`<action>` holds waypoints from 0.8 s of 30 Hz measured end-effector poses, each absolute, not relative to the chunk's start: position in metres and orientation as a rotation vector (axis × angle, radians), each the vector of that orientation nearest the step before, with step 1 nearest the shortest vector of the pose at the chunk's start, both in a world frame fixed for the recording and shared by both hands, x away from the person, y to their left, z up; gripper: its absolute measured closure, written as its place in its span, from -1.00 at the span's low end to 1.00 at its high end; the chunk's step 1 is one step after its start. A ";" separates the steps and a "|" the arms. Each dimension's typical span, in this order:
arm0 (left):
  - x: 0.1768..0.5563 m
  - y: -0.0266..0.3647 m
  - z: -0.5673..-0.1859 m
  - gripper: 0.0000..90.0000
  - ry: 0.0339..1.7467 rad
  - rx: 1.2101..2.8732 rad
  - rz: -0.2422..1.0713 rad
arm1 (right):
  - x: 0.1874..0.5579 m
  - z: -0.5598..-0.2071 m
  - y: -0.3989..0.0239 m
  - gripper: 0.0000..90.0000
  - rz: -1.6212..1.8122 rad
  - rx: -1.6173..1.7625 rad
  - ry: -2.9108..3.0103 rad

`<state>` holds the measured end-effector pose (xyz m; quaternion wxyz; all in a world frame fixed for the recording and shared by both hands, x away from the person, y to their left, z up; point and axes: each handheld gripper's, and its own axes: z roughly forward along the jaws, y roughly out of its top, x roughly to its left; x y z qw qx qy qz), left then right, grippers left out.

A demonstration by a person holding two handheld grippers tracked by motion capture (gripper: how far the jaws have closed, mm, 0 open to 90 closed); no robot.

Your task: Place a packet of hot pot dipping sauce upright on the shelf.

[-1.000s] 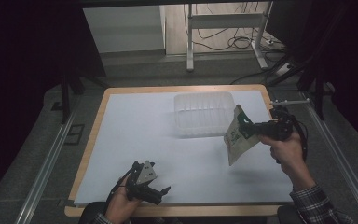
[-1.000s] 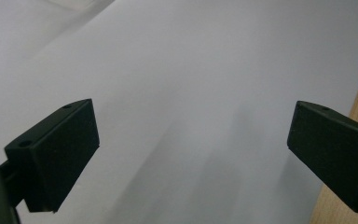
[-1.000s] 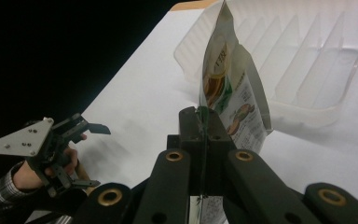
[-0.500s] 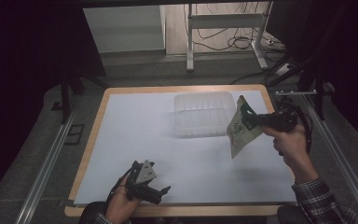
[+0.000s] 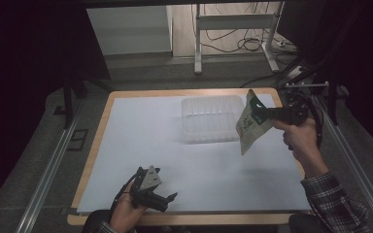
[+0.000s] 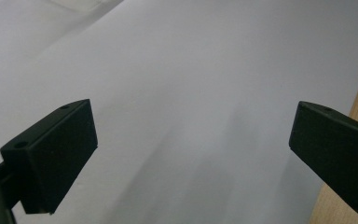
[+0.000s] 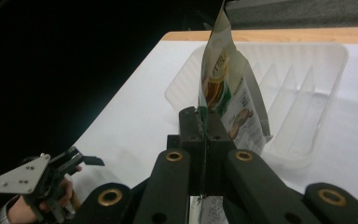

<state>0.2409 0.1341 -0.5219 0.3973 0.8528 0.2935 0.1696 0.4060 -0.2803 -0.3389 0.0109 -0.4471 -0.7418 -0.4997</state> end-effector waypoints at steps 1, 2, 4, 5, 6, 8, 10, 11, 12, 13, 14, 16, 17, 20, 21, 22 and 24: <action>0.241 0.134 -0.522 -0.98 0.744 2.159 0.431 | 0.408 -0.338 -0.280 0.98 -1.563 -1.398 -2.314; 0.241 0.134 -0.522 -0.98 0.744 2.159 0.431 | 0.408 -0.338 -0.280 0.98 -1.563 -1.398 -2.314; 0.241 0.134 -0.522 -0.98 0.744 2.159 0.432 | 0.414 -0.335 -0.278 0.98 -1.572 -1.409 -2.305; 0.241 0.134 -0.522 -0.98 0.744 2.160 0.432 | 0.417 -0.334 -0.277 0.98 -1.577 -1.410 -2.304; 0.241 0.134 -0.522 -0.98 0.744 2.160 0.432 | 0.419 -0.333 -0.276 0.98 -1.578 -1.412 -2.300; 0.241 0.134 -0.522 -0.98 0.743 2.159 0.432 | 0.421 -0.332 -0.276 0.98 -1.578 -1.414 -2.303; 0.241 0.134 -0.522 -0.98 0.743 2.160 0.432 | 0.428 -0.331 -0.273 0.98 -1.575 -1.428 -2.311; 0.241 0.134 -0.522 -0.98 0.743 2.160 0.432 | 0.428 -0.331 -0.273 0.98 -1.575 -1.428 -2.311; 0.241 0.134 -0.522 -0.98 0.744 2.159 0.431 | 0.430 -0.330 -0.272 0.98 -1.570 -1.434 -2.313; 0.240 0.134 -0.522 -0.98 0.744 2.159 0.430 | 0.435 -0.330 -0.270 0.98 -1.571 -1.443 -2.313; 0.240 0.134 -0.522 -0.98 0.744 2.159 0.430 | 0.438 -0.330 -0.270 0.98 -1.566 -1.446 -2.314; 0.240 0.133 -0.522 -0.98 0.741 2.165 0.426 | 0.442 -0.331 -0.268 0.98 -1.561 -1.451 -2.312; 0.240 0.133 -0.522 -0.98 0.741 2.165 0.426 | 0.445 -0.331 -0.267 0.98 -1.560 -1.453 -2.314; 0.240 0.133 -0.522 -0.98 0.738 2.168 0.425 | 0.451 -0.333 -0.264 0.98 -1.553 -1.461 -2.314; 0.240 0.133 -0.522 -0.98 0.738 2.168 0.425 | 0.454 -0.334 -0.263 0.98 -1.552 -1.462 -2.313; 0.240 0.133 -0.522 -0.98 0.739 2.168 0.426 | 0.456 -0.334 -0.262 0.98 -1.551 -1.464 -2.313; 0.240 0.133 -0.522 -0.98 0.740 2.167 0.427 | 0.460 -0.336 -0.261 0.98 -1.547 -1.472 -2.318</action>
